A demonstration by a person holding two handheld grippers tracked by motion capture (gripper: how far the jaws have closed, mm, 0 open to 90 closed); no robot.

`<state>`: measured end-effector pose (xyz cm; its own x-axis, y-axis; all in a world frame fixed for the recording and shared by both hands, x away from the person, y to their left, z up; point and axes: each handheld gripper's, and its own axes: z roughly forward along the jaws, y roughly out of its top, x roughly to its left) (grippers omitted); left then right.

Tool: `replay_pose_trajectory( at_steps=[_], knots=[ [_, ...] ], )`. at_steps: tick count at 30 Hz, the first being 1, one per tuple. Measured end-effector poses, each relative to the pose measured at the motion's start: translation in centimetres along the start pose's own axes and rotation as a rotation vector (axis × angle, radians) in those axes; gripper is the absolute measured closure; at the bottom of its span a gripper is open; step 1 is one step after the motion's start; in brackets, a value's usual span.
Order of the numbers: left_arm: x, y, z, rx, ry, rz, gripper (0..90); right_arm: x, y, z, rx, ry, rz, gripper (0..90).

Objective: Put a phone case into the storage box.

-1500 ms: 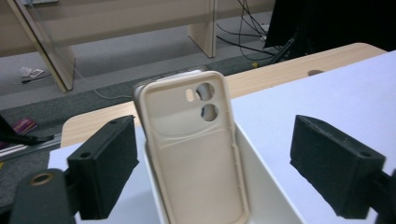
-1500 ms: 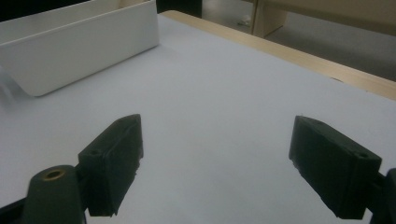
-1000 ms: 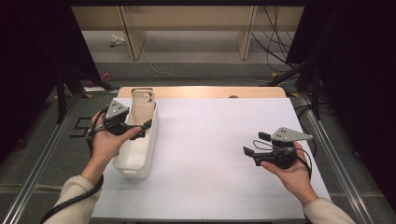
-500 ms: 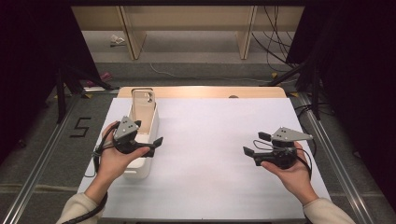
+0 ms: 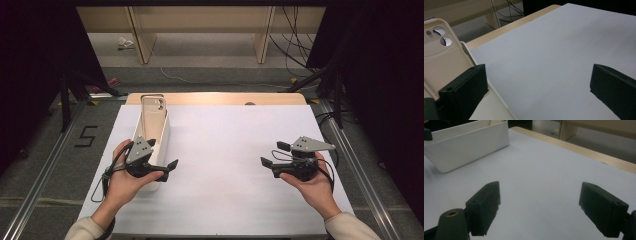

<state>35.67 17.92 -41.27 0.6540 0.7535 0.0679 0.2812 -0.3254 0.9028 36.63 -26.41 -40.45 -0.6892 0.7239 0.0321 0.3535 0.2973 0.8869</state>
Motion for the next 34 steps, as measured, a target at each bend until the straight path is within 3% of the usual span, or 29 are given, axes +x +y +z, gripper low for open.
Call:
replay_pose_trajectory(
  at_steps=[6,20,34],
  knots=[
    [-0.8,-0.6,-0.2,-0.014,-0.004,0.033,1.0,0.0,0.0,0.0,0.001,0.000,0.001,18.3],
    [-1.6,-2.1,-1.4,-0.019,0.003,0.040,0.9,0.0,0.0,0.0,-0.004,0.006,-0.001,17.9],
    [-1.7,-2.3,-1.4,-0.018,0.011,0.044,1.1,0.1,0.0,0.0,-0.007,0.016,0.000,16.7]
  ],
)
